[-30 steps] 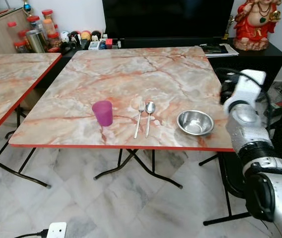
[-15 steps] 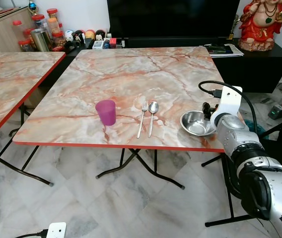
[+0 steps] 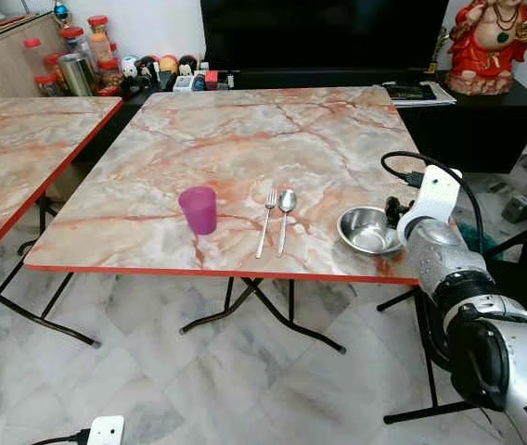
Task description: Setting the table
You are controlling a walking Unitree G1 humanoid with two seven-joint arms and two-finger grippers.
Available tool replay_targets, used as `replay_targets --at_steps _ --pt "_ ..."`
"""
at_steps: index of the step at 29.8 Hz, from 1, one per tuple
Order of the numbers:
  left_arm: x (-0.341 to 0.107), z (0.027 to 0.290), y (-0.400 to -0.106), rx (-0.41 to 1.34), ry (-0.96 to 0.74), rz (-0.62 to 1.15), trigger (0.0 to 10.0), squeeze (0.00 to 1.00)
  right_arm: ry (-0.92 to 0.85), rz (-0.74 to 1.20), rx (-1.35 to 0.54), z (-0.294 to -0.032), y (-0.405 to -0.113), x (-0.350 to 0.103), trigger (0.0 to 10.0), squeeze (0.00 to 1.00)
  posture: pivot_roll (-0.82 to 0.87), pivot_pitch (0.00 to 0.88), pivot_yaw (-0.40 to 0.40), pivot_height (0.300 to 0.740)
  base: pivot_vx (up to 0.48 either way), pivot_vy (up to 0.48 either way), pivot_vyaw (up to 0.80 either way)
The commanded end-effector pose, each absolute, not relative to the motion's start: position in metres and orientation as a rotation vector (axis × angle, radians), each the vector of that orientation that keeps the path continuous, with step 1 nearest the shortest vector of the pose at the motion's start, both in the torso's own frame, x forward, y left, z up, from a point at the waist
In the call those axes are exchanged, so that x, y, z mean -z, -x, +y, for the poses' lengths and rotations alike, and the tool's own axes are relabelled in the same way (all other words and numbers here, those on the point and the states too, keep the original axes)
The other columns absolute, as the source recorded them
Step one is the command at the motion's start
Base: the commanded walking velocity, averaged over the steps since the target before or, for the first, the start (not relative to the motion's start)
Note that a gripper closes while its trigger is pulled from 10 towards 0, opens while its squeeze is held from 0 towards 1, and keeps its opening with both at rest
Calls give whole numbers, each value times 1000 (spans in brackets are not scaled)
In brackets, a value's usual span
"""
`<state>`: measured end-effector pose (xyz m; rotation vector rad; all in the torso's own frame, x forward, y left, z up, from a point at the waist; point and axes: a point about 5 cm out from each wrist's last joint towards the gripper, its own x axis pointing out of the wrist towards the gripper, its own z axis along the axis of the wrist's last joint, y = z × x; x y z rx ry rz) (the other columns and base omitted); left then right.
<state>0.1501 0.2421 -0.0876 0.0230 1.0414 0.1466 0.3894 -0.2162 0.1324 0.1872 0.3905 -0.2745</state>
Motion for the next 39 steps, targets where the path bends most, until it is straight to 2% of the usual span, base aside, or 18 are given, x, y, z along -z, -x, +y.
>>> replay_targets --at_steps 1,39 --pt "89 244 -146 -156 -13 1050 10000 0 -219 411 287 -214 -387 -127 10000 0 39 0 56 728 0 0 0" --pt "89 246 -144 -155 -26 1035 10000 0 -356 414 286 -201 -383 -111 10000 0 54 0 64 728 0 0 0"
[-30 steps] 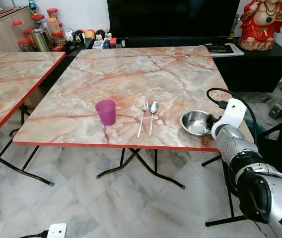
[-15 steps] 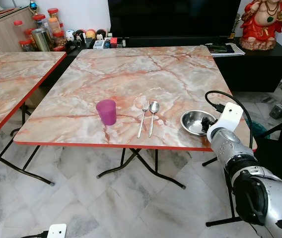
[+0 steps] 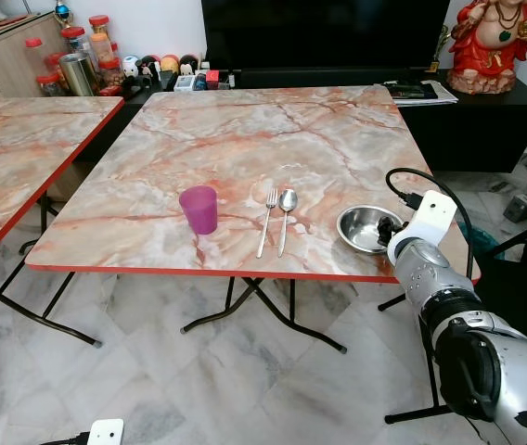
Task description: Setting the table
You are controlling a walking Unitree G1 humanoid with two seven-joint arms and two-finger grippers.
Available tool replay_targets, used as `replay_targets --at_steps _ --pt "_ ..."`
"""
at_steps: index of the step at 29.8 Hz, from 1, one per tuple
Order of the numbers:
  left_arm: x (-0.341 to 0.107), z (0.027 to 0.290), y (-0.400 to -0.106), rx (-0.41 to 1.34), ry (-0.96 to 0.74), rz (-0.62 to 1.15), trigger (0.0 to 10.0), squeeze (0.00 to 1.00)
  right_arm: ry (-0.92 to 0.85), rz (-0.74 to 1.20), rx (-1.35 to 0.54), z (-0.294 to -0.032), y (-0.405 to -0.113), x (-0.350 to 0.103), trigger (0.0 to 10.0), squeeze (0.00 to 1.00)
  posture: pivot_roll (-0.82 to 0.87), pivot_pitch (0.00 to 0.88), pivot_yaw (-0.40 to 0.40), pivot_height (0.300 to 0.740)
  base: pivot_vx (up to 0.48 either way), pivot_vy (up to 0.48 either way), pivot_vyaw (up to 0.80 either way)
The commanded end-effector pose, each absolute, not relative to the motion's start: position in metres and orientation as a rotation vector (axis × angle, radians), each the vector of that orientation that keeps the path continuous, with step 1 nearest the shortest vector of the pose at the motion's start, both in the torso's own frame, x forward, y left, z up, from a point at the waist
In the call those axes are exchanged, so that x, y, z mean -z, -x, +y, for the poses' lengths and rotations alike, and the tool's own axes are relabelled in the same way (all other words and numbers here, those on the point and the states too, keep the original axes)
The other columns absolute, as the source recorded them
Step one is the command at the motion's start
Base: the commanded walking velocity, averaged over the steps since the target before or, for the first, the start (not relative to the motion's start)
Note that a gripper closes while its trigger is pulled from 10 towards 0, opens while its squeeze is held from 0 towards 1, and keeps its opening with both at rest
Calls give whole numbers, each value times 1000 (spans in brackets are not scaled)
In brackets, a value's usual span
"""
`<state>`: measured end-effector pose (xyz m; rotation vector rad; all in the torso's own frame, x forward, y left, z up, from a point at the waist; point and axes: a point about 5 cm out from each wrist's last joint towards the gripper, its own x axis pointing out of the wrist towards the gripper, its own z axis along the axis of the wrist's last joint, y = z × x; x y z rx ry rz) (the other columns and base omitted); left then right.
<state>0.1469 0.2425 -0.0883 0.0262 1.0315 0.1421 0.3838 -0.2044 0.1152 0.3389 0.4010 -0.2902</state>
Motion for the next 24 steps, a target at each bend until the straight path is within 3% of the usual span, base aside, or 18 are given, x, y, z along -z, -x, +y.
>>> replay_targets --at_steps 1,15,24 --pt "89 246 -144 -155 -26 1035 10000 0 -356 414 286 -201 -383 -111 10000 0 54 0 64 728 0 0 0" --pt "89 248 -141 -153 -38 1038 10000 0 -385 425 264 -191 -381 -105 10000 0 74 0 69 728 0 0 0" --pt "88 250 -140 -166 -43 1019 10000 0 -453 322 278 -193 -387 -119 10000 0 81 0 77 728 0 0 0"
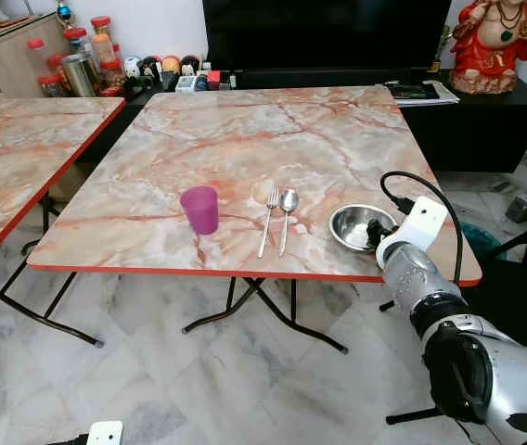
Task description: Setting the table
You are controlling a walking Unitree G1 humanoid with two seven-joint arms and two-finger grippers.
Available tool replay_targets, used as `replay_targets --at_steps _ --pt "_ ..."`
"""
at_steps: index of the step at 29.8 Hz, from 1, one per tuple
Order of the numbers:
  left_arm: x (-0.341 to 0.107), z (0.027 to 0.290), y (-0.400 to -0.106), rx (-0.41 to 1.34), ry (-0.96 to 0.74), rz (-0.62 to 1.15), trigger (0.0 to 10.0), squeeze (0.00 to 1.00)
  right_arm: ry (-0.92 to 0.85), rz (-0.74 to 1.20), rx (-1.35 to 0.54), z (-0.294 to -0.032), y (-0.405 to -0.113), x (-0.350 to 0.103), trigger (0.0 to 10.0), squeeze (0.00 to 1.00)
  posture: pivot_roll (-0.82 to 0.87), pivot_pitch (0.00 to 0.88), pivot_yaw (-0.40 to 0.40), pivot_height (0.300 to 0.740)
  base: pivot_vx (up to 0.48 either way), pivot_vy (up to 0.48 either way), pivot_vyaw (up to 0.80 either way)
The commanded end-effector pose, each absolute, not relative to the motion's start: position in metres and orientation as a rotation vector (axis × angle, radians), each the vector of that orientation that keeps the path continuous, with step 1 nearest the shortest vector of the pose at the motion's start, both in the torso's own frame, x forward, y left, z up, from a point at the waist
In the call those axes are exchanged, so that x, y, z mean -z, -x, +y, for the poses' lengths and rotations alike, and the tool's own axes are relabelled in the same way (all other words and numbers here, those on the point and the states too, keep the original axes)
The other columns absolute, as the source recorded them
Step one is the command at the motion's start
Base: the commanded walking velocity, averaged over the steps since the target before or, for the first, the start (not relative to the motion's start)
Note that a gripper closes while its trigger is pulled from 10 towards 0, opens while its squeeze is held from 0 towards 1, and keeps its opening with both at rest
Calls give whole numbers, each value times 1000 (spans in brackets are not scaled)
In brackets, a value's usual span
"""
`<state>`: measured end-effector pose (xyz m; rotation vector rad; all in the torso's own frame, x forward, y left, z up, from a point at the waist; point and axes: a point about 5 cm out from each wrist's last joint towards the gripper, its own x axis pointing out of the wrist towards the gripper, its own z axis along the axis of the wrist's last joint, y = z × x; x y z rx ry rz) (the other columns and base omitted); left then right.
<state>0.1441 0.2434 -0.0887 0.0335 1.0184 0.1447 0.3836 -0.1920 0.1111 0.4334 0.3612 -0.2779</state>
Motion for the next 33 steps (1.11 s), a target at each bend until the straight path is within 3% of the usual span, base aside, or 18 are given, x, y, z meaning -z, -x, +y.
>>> replay_targets --at_steps 1,16,17,26,27,29,30,33 --pt "88 250 -140 -166 -43 1018 10000 0 -455 317 278 -193 -387 -120 10000 0 82 0 78 728 0 0 0" --pt "87 253 -141 -164 -52 1020 10000 0 -460 284 242 -187 -392 -129 10000 0 86 0 87 728 0 0 0" --pt "87 253 -141 -163 -53 1021 10000 0 -455 282 238 -186 -392 -129 10000 1000 87 0 89 728 0 0 0" --pt "87 253 -140 -162 -51 1022 10000 0 -451 250 265 -188 -396 -138 10000 1000 90 0 91 728 0 0 0" --pt "87 253 -140 -162 -50 1023 10000 0 -440 256 269 -188 -396 -139 10000 847 89 0 92 728 0 0 0" --pt "87 254 -140 -162 -49 1023 10000 0 -430 263 271 -188 -396 -139 10000 847 88 0 93 728 0 0 0" --pt "87 254 -140 -162 -50 1023 10000 0 -425 264 274 -188 -396 -139 10000 0 88 0 93 728 0 0 0" --pt "87 254 -140 -160 -52 1024 10000 0 -426 259 276 -188 -397 -141 10000 0 89 0 94 728 0 0 0"
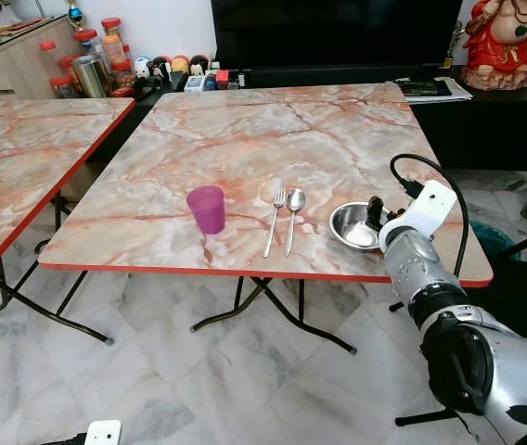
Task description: Setting the table
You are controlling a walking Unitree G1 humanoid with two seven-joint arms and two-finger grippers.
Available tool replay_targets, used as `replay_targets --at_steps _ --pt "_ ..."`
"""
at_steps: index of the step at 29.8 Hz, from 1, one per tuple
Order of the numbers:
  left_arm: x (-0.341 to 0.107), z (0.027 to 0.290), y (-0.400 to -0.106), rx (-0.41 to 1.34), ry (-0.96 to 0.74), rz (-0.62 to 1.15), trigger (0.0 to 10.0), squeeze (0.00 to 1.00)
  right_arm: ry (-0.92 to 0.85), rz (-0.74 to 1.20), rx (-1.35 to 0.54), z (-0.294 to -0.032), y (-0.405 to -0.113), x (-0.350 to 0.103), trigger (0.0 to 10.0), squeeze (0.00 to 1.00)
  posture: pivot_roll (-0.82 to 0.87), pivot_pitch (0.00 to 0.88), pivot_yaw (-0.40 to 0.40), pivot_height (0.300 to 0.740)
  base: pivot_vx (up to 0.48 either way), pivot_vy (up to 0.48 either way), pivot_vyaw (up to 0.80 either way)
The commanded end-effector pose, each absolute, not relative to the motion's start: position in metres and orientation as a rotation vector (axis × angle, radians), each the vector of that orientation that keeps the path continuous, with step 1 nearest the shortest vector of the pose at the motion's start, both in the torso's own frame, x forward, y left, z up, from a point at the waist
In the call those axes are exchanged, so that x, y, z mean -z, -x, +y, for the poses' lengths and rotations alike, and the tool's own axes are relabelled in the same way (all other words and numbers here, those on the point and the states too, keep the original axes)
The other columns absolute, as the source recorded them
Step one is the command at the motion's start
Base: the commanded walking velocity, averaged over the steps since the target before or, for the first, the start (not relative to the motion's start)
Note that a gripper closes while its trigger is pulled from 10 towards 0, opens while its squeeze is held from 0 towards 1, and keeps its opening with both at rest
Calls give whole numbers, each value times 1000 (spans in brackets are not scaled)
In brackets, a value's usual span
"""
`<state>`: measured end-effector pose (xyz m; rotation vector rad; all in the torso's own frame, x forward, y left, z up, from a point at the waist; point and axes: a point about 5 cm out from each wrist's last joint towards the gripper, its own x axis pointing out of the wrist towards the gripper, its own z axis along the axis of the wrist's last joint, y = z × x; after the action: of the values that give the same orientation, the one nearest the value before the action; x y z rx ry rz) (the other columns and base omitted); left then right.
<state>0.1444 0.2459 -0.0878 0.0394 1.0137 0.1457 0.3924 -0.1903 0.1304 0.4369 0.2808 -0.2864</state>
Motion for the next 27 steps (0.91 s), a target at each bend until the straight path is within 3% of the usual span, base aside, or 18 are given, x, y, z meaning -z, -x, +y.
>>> replay_targets --at_steps 1,27 --pt "87 254 -140 -159 -52 1024 10000 0 -428 263 278 -188 -397 -141 10000 0 89 0 94 728 0 0 0" --pt "89 256 -133 -150 -63 1031 10000 0 -437 416 303 -175 -380 -100 10000 0 107 0 106 728 0 0 0"
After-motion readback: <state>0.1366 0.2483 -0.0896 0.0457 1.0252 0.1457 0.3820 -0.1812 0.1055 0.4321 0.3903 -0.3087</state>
